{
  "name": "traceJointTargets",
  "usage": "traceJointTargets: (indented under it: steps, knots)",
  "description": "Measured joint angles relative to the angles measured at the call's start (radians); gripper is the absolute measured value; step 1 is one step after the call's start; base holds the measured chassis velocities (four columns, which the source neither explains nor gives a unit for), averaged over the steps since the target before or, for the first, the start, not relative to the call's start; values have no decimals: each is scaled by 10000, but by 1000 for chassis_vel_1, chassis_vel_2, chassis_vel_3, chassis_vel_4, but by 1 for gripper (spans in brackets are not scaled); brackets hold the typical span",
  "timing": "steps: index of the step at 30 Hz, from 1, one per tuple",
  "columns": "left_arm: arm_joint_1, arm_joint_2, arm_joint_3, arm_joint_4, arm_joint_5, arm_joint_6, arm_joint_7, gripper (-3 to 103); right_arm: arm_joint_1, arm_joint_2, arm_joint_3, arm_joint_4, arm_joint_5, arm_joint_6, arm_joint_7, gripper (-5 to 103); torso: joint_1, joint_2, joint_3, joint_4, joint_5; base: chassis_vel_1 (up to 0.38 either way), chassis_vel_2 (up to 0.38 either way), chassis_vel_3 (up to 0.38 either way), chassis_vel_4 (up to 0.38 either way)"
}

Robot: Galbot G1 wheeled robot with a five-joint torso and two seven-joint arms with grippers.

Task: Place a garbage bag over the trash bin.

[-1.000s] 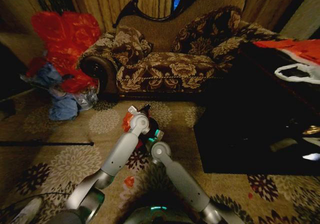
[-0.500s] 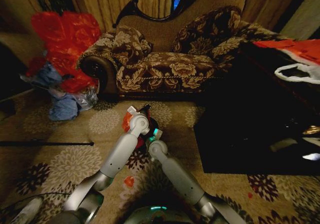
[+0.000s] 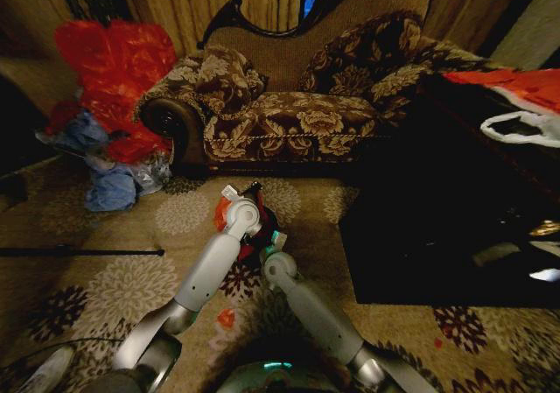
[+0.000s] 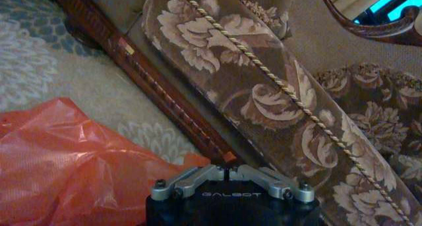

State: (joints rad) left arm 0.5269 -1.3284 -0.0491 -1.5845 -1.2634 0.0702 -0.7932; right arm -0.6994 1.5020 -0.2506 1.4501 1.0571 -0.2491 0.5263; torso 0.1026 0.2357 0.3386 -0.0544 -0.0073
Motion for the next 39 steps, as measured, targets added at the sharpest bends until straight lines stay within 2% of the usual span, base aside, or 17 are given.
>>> traceJointTargets:
  steps: [3, 4, 7, 9, 23, 33, 35, 38, 39]
  knots:
    - [51, 33, -51, -54, 0, -15, -41, 0, 29, -87, -23, -8, -93, 26, -9, 18, 0, 0, 0, -1, 0, 0, 0, 0, 0]
    - [51, 33, -51, -54, 0, -15, -41, 0, 29, -87, -23, -8, -93, 26, -9, 18, 0, 0, 0, -1, 0, 0, 0, 0, 0]
    - [104, 79, -88, -126, 0, -22, -79, 0, 45, -116, -27, -57, -231, 75, -9, 3, 0, 0, 0, 0, 0, 0, 0, 0, 0]
    - [119, 90, -100, -148, 0, -26, -104, 0, 52, -122, -21, -59, -274, 86, -3, 1, 0, 0, 0, 0, 0, 0, 0, 0, 0]
    - [289, 229, -322, -343, 2, -93, -311, 0, 473, -796, 146, 280, -749, 85, -22, 0, 0, 0, 0, 0, 0, 0, 0, 0, 0]
    - [414, 379, -520, -285, 134, -77, -212, -2, 747, -1538, 315, 102, -1028, 34, -474, 0, 0, 0, 0, -1, -1, 0, 0, 0, 0]
    - [568, 474, -522, -518, 67, -7, -9, 8, 803, -1585, 361, 28, -1130, 35, -634, 0, 0, 0, 0, -1, -1, 0, 0, 0, 0]
    - [699, 556, -526, -707, -31, 128, 208, 14, 855, -1542, 380, -64, -1141, 40, -694, 0, 0, 0, 0, -1, -1, 0, 0, 0, 0]
    - [869, 657, -538, -917, -83, 305, 510, 19, 934, -1429, 388, -213, -1152, 50, -737, 0, 0, 0, 0, -1, -1, 0, 0, 0, 0]
